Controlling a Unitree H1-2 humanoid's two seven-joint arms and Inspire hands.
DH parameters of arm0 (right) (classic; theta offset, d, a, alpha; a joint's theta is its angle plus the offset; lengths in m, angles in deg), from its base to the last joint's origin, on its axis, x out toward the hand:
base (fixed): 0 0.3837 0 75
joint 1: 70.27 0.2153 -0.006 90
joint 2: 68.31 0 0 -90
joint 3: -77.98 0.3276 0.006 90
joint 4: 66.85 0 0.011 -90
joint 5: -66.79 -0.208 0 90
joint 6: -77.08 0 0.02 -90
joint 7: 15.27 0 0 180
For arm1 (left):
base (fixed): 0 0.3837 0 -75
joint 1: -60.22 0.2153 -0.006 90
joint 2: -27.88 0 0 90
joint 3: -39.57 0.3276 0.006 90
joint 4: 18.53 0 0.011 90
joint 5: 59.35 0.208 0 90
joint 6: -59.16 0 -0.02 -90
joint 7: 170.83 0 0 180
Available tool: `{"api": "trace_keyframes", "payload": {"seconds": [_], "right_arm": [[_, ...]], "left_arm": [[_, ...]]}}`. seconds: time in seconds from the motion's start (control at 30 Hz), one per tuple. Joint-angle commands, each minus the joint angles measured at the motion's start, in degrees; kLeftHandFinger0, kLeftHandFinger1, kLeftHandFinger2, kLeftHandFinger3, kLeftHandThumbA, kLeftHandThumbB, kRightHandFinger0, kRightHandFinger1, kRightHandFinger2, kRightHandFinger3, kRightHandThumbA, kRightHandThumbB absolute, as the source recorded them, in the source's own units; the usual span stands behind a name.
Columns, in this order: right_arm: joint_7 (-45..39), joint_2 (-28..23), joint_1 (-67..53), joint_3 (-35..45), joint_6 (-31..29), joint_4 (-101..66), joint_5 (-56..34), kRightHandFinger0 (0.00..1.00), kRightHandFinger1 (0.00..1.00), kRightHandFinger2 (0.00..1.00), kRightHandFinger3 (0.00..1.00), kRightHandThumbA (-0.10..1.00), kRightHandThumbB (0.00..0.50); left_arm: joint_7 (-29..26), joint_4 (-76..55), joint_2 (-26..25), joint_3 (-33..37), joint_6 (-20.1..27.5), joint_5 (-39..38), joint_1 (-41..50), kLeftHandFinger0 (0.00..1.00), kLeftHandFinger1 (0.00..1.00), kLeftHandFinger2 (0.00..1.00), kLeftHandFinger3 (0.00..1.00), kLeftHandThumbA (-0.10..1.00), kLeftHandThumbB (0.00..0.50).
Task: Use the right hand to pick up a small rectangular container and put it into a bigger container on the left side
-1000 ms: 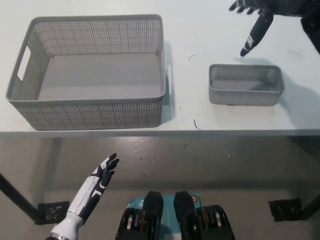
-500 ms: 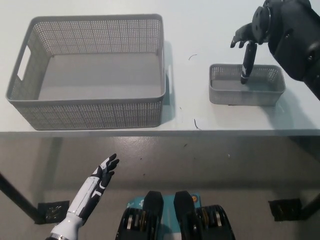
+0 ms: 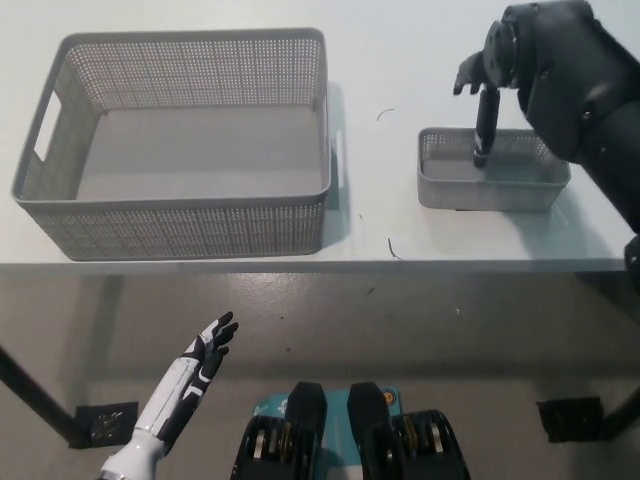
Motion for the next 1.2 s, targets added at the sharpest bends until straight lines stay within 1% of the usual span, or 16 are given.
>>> {"api": "trace_keyframes", "payload": {"seconds": [0.0,0.17,0.27,0.3,0.4,0.43,0.53,0.63,0.7,0.8,0.87,0.93,1.03,1.07,1.1,1.17], "right_arm": [[3.8,0.7,4.8,1.4,-3.0,3.3,0.7,1.00,1.00,1.00,1.00,1.00,0.463],[5.5,1.9,4.7,2.3,-3.3,6.3,0.5,1.00,1.00,1.00,1.00,1.00,0.455],[7.0,2.7,4.5,1.9,-2.8,8.0,1.2,1.00,1.00,1.00,1.00,1.00,0.473],[7.3,2.9,4.4,2.3,-2.8,8.4,0.8,1.00,1.00,1.00,1.00,1.00,0.470],[7.5,3.2,4.2,1.9,-3.2,9.5,1.1,1.00,1.00,1.00,1.00,1.00,0.472],[8.6,3.1,3.7,1.5,-3.9,9.4,1.6,1.00,1.00,1.00,1.00,1.00,0.495],[9.2,3.6,3.3,1.3,-2.7,10.4,1.8,1.00,1.00,1.00,1.00,1.00,0.500],[8.5,4.0,3.0,0.7,-3.0,12.0,2.2,1.00,1.00,1.00,1.00,1.00,0.500],[9.7,4.2,2.5,0.9,-3.1,12.6,2.1,1.00,1.00,1.00,1.00,1.00,0.500],[12.0,4.3,1.7,1.3,-3.4,12.9,1.9,1.00,1.00,1.00,1.00,1.00,0.500],[11.1,4.7,1.4,1.6,-3.6,13.5,1.6,1.00,1.00,1.00,1.00,1.00,0.489],[13.1,5.1,1.0,1.8,-2.7,13.7,1.7,1.00,1.00,1.00,1.00,1.00,0.500],[13.6,5.4,0.6,1.2,-3.6,14.1,2.3,1.00,1.00,1.00,1.00,1.00,0.500],[13.1,5.4,0.3,1.9,-4.6,14.1,1.5,1.00,1.00,1.00,1.00,1.00,0.470],[13.3,5.3,0.0,2.3,-5.0,14.1,1.1,1.00,1.00,1.00,1.00,1.00,0.456],[15.3,5.4,-0.6,2.2,-5.3,14.1,1.5,1.00,1.00,1.00,1.00,1.00,0.473]], "left_arm": [[0.8,-1.4,-0.7,-0.4,1.8,-0.8,0.1,1.00,1.00,1.00,1.00,1.00,0.268],[1.0,-1.8,-0.7,-0.4,1.8,-0.8,0.2,1.00,1.00,1.00,1.00,1.00,0.255],[1.0,-2.0,-0.7,-0.4,1.6,-0.5,0.3,1.00,1.00,1.00,1.00,1.00,0.263],[1.0,-1.8,-0.6,-0.4,1.6,-0.6,0.4,1.00,1.00,1.00,1.00,1.00,0.274],[0.9,-1.6,-0.6,-0.4,1.9,-0.4,0.3,1.00,1.00,1.00,1.00,1.00,0.276],[1.0,-1.6,-0.6,-0.4,1.9,-0.6,0.3,1.00,1.00,1.00,1.00,1.00,0.276],[1.0,-2.0,-0.6,-0.5,1.3,-0.5,0.5,1.00,1.00,1.00,1.00,1.00,0.289],[1.1,-1.5,-0.7,-0.5,1.9,-0.8,0.4,1.00,1.00,1.00,1.00,1.00,0.277],[1.2,-1.7,-0.7,-0.5,1.5,-0.9,0.4,1.00,1.00,1.00,1.00,1.00,0.292],[1.1,-1.7,-0.7,-0.5,1.7,-0.7,0.4,1.00,1.00,1.00,1.00,1.00,0.289],[1.0,-2.2,-0.8,-0.5,1.4,-0.4,0.5,1.00,1.00,1.00,1.00,1.00,0.291],[1.2,-1.8,-0.8,-0.5,1.7,-0.7,0.4,1.00,1.00,1.00,1.00,1.00,0.290],[1.3,-1.6,-0.9,-0.5,1.9,-0.9,0.0,1.00,1.00,1.00,1.00,1.00,0.277],[1.3,-1.7,-0.8,-0.5,1.9,-0.9,0.0,1.00,1.00,1.00,1.00,1.00,0.276],[1.3,-1.7,-0.9,-0.5,2.0,-0.9,0.0,1.00,1.00,1.00,1.00,1.00,0.274],[1.3,-1.6,-0.9,-0.5,2.1,-0.8,0.0,1.00,1.00,1.00,1.00,1.00,0.277]]}}
